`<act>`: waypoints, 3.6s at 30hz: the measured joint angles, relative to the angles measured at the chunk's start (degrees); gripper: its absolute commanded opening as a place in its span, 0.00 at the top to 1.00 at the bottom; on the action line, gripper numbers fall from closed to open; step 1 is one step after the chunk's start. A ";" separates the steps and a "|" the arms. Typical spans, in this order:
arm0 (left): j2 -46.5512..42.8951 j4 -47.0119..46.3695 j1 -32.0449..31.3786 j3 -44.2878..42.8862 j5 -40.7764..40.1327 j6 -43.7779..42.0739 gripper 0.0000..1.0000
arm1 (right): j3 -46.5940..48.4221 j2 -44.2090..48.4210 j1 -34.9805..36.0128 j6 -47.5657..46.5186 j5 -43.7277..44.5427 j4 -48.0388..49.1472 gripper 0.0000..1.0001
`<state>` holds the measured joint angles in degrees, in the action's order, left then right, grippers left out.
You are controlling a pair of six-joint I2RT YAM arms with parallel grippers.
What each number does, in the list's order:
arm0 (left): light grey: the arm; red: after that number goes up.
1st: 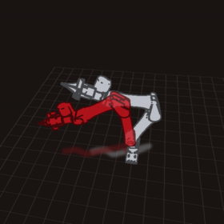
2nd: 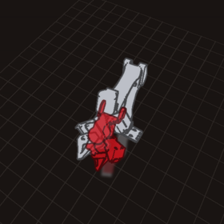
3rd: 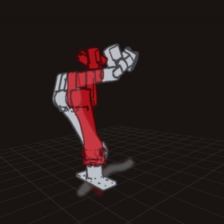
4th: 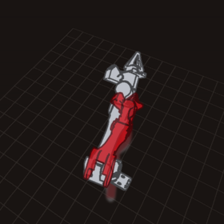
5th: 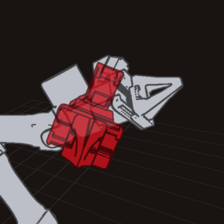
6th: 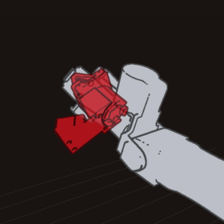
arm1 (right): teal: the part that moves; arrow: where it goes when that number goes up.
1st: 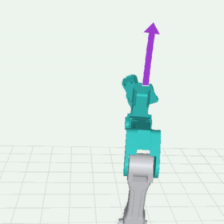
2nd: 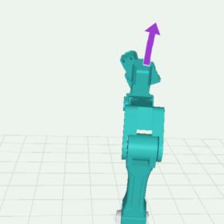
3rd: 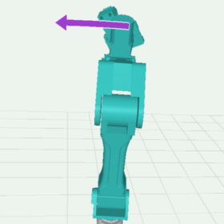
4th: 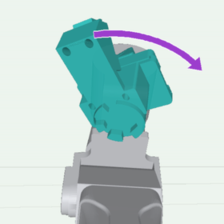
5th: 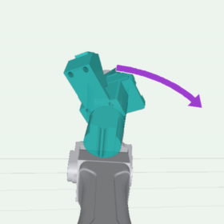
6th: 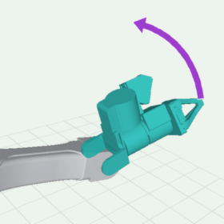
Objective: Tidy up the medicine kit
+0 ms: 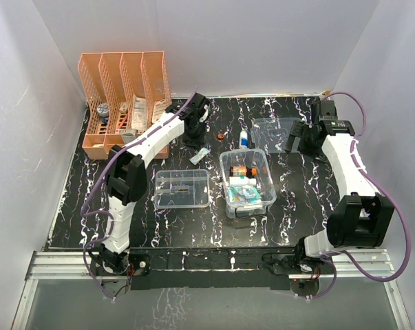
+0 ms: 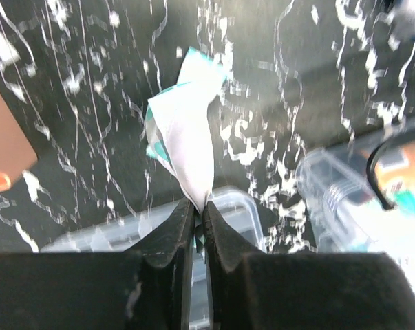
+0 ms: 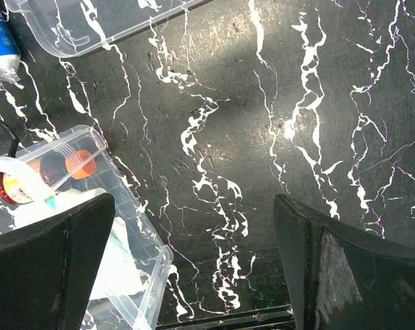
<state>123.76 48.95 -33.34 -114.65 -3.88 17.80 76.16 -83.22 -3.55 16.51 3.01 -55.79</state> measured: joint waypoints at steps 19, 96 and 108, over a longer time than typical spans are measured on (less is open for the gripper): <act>-23.69 -2.86 -8.46 28.28 3.21 17.97 1.00 | -4.83 0.04 0.00 -0.15 -0.52 1.84 0.01; -17.70 -12.37 -11.41 38.01 1.25 23.91 0.50 | 18.97 -3.96 21.07 1.20 0.74 -15.52 0.02; -22.77 -11.10 -10.78 31.32 -2.75 18.62 0.43 | 19.74 -5.66 22.14 1.57 0.22 -14.88 0.02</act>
<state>100.99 37.85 -44.12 -83.33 -6.63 36.42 95.90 -88.88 18.59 18.09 3.22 -70.67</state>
